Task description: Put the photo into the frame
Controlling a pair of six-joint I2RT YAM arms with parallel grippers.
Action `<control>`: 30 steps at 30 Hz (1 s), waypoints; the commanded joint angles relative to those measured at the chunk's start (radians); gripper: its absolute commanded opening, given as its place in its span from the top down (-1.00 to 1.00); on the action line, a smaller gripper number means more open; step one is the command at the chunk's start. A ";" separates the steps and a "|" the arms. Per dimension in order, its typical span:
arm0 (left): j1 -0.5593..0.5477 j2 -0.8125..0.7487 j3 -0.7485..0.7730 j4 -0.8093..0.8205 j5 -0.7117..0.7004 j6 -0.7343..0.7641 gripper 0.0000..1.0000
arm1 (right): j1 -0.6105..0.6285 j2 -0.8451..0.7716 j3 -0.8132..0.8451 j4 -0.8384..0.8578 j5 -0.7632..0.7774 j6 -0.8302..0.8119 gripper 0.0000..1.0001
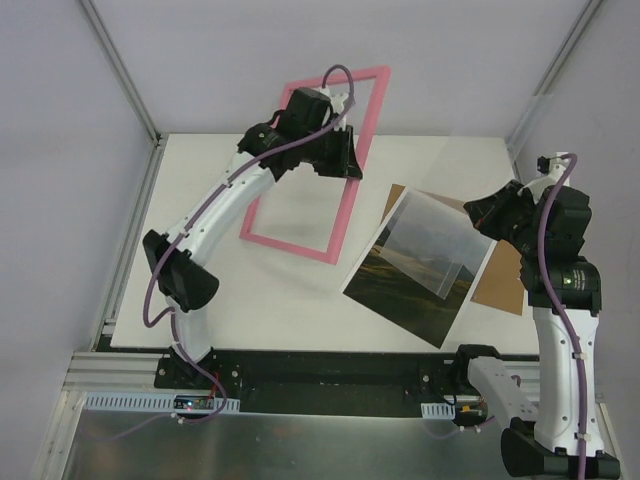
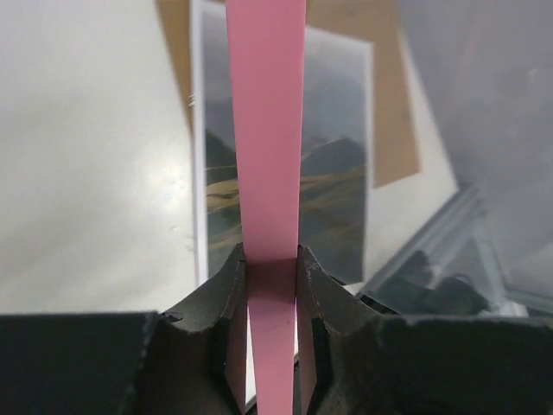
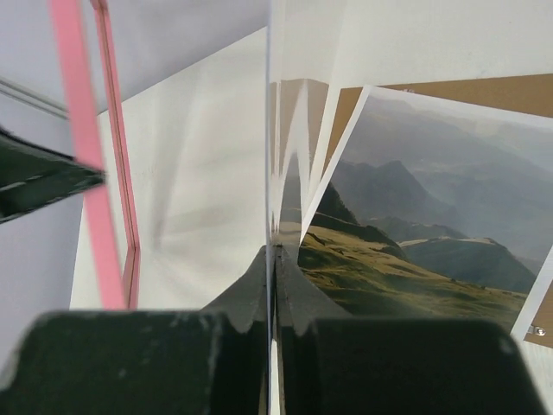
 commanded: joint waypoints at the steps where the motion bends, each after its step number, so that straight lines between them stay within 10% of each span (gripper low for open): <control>1: 0.039 -0.104 0.075 0.092 0.218 -0.164 1.00 | -0.005 -0.007 0.077 -0.016 0.044 -0.033 0.99; 16: 0.171 -0.211 -0.587 1.453 0.627 -1.150 1.00 | -0.005 0.000 0.091 -0.044 0.055 -0.039 0.99; 30: 0.251 -0.233 -0.815 1.737 0.656 -1.326 1.00 | -0.005 0.015 0.052 -0.006 0.025 -0.014 0.99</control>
